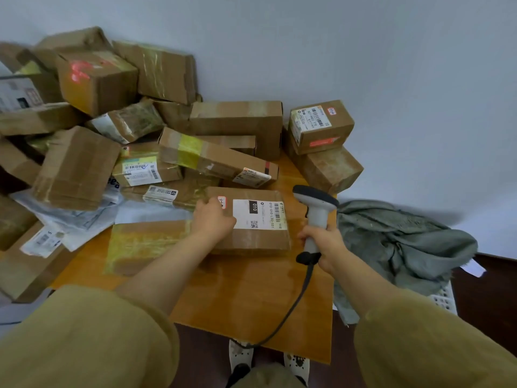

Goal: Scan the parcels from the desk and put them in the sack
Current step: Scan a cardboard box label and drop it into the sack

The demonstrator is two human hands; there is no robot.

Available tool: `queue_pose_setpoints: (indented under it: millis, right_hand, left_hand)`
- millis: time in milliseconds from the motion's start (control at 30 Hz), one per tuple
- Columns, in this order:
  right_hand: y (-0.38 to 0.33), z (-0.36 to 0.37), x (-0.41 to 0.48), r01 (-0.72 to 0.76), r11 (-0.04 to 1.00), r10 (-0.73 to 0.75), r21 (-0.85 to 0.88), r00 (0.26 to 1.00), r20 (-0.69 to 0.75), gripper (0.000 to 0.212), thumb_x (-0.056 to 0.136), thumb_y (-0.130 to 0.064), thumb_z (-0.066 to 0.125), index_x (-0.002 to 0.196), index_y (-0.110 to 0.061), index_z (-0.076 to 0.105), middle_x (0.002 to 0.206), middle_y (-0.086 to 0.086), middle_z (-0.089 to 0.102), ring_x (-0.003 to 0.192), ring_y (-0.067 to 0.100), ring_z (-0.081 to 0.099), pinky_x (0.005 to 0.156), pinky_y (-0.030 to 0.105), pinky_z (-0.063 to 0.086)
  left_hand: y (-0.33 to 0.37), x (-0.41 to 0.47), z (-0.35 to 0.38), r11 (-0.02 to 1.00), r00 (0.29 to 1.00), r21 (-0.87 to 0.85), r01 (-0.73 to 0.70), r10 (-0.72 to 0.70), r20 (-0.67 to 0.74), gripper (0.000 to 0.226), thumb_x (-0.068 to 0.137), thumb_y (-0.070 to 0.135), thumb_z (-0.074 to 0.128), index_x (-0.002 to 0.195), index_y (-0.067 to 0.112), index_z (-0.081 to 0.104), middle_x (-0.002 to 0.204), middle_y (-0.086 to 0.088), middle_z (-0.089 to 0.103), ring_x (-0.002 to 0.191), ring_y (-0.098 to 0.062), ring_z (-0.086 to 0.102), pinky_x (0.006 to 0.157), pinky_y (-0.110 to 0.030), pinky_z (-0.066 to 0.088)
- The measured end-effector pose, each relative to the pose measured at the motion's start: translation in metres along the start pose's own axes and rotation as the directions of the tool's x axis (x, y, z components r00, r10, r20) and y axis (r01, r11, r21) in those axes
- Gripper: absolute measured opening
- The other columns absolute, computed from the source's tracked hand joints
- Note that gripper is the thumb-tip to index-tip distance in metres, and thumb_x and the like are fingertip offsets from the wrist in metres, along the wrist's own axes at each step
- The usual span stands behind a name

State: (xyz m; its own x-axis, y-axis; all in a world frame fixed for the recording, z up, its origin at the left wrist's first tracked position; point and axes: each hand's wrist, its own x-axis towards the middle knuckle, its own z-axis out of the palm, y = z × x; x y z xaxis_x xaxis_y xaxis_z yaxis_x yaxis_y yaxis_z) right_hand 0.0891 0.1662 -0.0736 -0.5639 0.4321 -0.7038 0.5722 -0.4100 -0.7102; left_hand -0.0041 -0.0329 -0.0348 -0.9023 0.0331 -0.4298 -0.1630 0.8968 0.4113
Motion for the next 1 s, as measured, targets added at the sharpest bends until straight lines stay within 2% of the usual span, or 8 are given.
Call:
queue_pose_setpoints:
  millis: [100,167,267,400,533,733,867,1000]
  right_hand:
    - [0.006,0.007,-0.003,-0.008,1.0,0.008,-0.005,0.999,0.037,0.026,0.075,0.004,0.066,0.088,-0.018,0.063,0.088,0.005,0.059,0.076,0.023,0.053,0.065,0.035,0.048]
    - [0.009,0.013,-0.004,-0.034,0.999,0.034,-0.006,0.995,0.091,0.027,0.075,0.002,0.068,0.09,-0.019,0.064,0.096,0.007,0.06,0.084,0.025,0.054,0.07,0.036,0.049]
    - [0.011,0.016,-0.007,-0.013,1.0,0.017,-0.025,0.99,0.141,0.029,0.074,0.002,0.067,0.093,-0.019,0.066,0.1,0.005,0.061,0.088,0.024,0.054,0.07,0.034,0.048]
    - [0.013,0.004,-0.013,0.099,0.994,-0.103,0.042,0.989,0.105,0.031,0.073,0.009,0.063,0.086,-0.019,0.064,0.093,0.004,0.063,0.087,0.023,0.056,0.073,0.036,0.048]
    - [0.005,-0.016,-0.022,0.161,0.966,-0.174,0.203,0.983,0.05,0.032,0.075,0.014,0.062,0.089,-0.014,0.064,0.088,0.002,0.065,0.083,0.02,0.059,0.075,0.039,0.051]
    - [-0.009,-0.033,-0.036,0.241,0.94,-0.252,0.24,0.968,0.013,0.029,0.075,0.01,0.067,0.091,-0.014,0.066,0.095,0.005,0.068,0.096,0.03,0.063,0.087,0.052,0.053]
    - [-0.02,-0.036,-0.046,0.259,0.91,-0.298,0.325,0.951,0.076,0.027,0.074,0.006,0.072,0.092,-0.013,0.063,0.095,0.007,0.065,0.091,0.028,0.062,0.076,0.048,0.054]
    - [-0.031,-0.032,-0.058,0.221,0.92,-0.292,0.325,0.938,0.188,0.027,0.074,0.003,0.074,0.091,-0.012,0.059,0.102,0.013,0.064,0.096,0.03,0.065,0.082,0.054,0.056]
  left_hand:
    - [0.005,0.017,0.003,0.993,0.994,-0.044,0.108,-0.107,0.03,0.078,0.087,0.026,0.063,0.149,0.007,0.019,0.147,-0.023,0.03,0.136,-0.038,0.03,0.109,-0.045,0.031]
    - [0.008,0.028,0.006,0.973,0.984,-0.156,0.167,-0.156,0.081,0.081,0.087,0.019,0.063,0.149,0.005,0.013,0.146,-0.022,0.034,0.133,-0.038,0.036,0.109,-0.047,0.034]
    - [0.013,0.035,0.008,0.934,0.977,-0.287,0.213,-0.196,0.085,0.064,0.086,0.015,0.062,0.14,-0.002,0.031,0.136,-0.02,0.048,0.122,-0.036,0.05,0.101,-0.046,0.045]
    - [0.021,0.031,0.0,0.943,0.975,-0.277,0.185,-0.211,-0.067,0.058,0.085,0.029,0.065,0.134,0.004,0.045,0.139,-0.019,0.039,0.122,-0.037,0.045,0.103,-0.045,0.041]
    - [0.021,0.013,-0.015,0.847,0.994,-0.523,0.096,-0.112,0.001,0.063,0.079,0.023,0.074,0.134,0.016,0.045,0.137,-0.011,0.047,0.119,-0.032,0.051,0.1,-0.051,0.045]
    - [0.022,-0.026,-0.049,0.716,0.989,-0.694,0.081,0.029,0.146,0.067,0.074,0.006,0.077,0.132,0.009,0.043,0.118,-0.01,0.063,0.103,-0.026,0.063,0.092,-0.047,0.051]
    - [0.009,-0.04,-0.07,0.657,0.969,-0.745,0.114,0.092,0.23,0.067,0.068,0.002,0.077,0.129,0.004,0.05,0.105,-0.008,0.068,0.091,-0.022,0.068,0.073,-0.036,0.056]
    - [-0.003,-0.054,-0.078,0.583,0.958,-0.8,0.14,0.123,0.257,0.07,0.061,0.001,0.075,0.127,0.002,0.051,0.103,-0.01,0.07,0.092,-0.025,0.069,0.081,-0.044,0.055]
